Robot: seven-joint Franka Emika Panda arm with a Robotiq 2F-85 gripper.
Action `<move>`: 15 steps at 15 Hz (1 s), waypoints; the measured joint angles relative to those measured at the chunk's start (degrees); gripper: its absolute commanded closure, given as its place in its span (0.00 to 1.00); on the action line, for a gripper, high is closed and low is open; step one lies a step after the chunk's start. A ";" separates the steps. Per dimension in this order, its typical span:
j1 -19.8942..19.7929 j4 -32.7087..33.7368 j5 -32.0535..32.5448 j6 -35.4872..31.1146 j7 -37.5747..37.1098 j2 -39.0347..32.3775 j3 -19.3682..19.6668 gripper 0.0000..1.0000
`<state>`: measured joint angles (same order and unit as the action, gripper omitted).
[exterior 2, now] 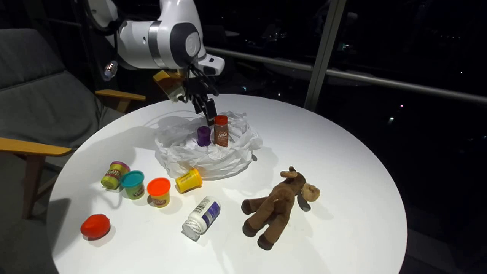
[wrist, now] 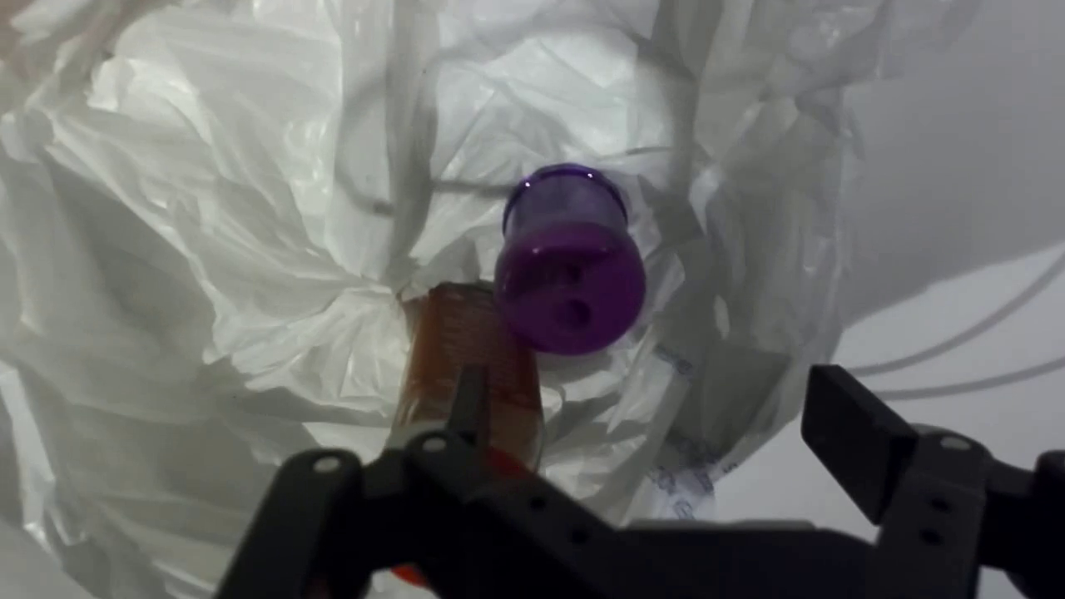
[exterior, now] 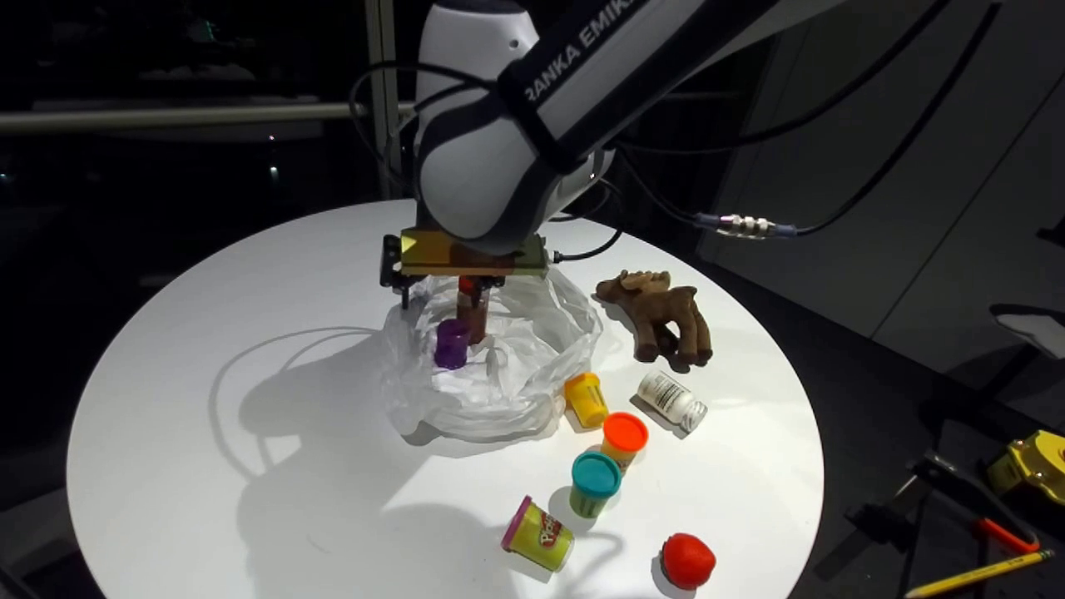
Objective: Put the objects on the table into the plastic bag.
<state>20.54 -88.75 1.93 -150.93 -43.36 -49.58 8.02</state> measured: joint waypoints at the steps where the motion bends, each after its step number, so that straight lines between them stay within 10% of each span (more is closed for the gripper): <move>1: -0.04 -1.63 0.00 0.00 0.86 2.13 -0.65 0.00; 15: 0.45 -41.19 -0.23 1.84 22.91 22.69 -16.43 0.00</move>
<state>20.99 -129.94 1.70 -149.09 -20.45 -26.89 -8.40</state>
